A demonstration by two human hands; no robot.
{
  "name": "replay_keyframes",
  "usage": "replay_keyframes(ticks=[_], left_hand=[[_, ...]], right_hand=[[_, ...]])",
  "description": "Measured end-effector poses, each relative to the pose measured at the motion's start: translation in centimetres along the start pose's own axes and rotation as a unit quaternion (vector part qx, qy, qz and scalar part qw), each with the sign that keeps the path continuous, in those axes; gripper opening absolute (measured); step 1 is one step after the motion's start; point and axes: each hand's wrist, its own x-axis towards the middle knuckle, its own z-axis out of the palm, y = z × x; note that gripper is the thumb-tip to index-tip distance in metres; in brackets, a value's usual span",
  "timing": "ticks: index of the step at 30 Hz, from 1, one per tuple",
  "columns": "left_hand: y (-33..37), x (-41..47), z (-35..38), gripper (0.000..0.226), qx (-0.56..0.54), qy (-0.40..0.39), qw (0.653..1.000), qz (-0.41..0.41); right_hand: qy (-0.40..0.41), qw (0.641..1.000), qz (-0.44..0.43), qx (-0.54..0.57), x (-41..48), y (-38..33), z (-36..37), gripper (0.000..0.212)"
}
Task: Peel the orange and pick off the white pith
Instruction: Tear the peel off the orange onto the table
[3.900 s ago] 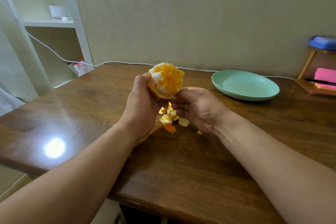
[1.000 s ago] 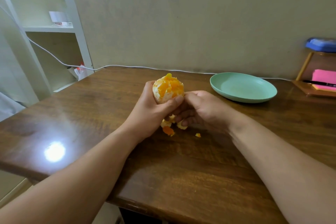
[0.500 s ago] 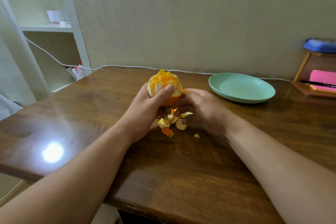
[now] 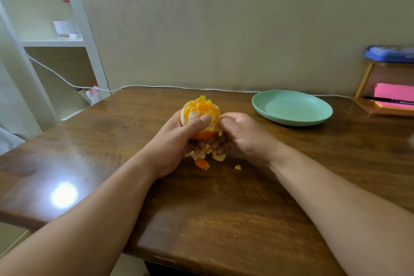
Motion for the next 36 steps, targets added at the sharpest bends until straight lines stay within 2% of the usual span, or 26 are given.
replay_keyframes(ticks=[2,5,8,11,16,21,26,29,32,34,36], left_hand=[[-0.2,0.0,0.1,0.058,0.018,-0.013,1.0,-0.001],[-0.1,0.0,0.3,0.051,0.012,0.007,1.0,-0.003],[-0.1,-0.2,0.3,0.052,0.01,0.027,1.0,0.009],[-0.3,-0.4,0.3,0.057,0.042,0.024,0.999,0.015],[-0.4,-0.3,0.1,0.062,0.087,0.016,0.996,0.02],[0.0,-0.1,0.4,0.039,0.007,0.02,1.0,0.018],[0.2,0.0,0.1,0.043,-0.053,0.021,0.998,-0.003],[0.0,0.2,0.2,0.052,-0.05,0.025,0.998,0.003],[-0.4,0.7,0.5,0.078,-0.041,0.085,0.995,0.014],[-0.9,0.7,0.7,0.082,-0.008,0.099,0.995,0.022],[-1.1,0.6,0.7,0.083,0.022,0.123,0.992,0.017]], right_hand=[[0.01,1.0,-0.004,-0.026,0.0,0.1,0.0,0.032],[0.012,1.0,-0.001,0.0,0.0,0.0,0.0,0.031],[-0.022,0.997,0.036,0.07,0.0,-0.3,0.0,0.034],[-0.062,0.992,0.061,0.087,-0.1,-0.3,-0.1,0.035],[-0.044,0.994,0.055,0.086,-0.1,0.1,-0.1,0.025],[-0.035,0.994,0.026,0.105,-0.1,0.1,-0.1,0.018],[-0.066,0.986,0.026,0.151,-0.2,-0.1,-0.1,0.018],[-0.015,0.992,0.008,0.124,0.0,0.0,0.3,0.016],[0.082,0.995,-0.03,0.045,0.6,0.2,1.1,0.014],[0.127,0.991,-0.039,-0.015,0.7,0.3,1.5,0.013],[0.138,0.988,-0.039,-0.06,0.6,0.3,1.8,0.012]])
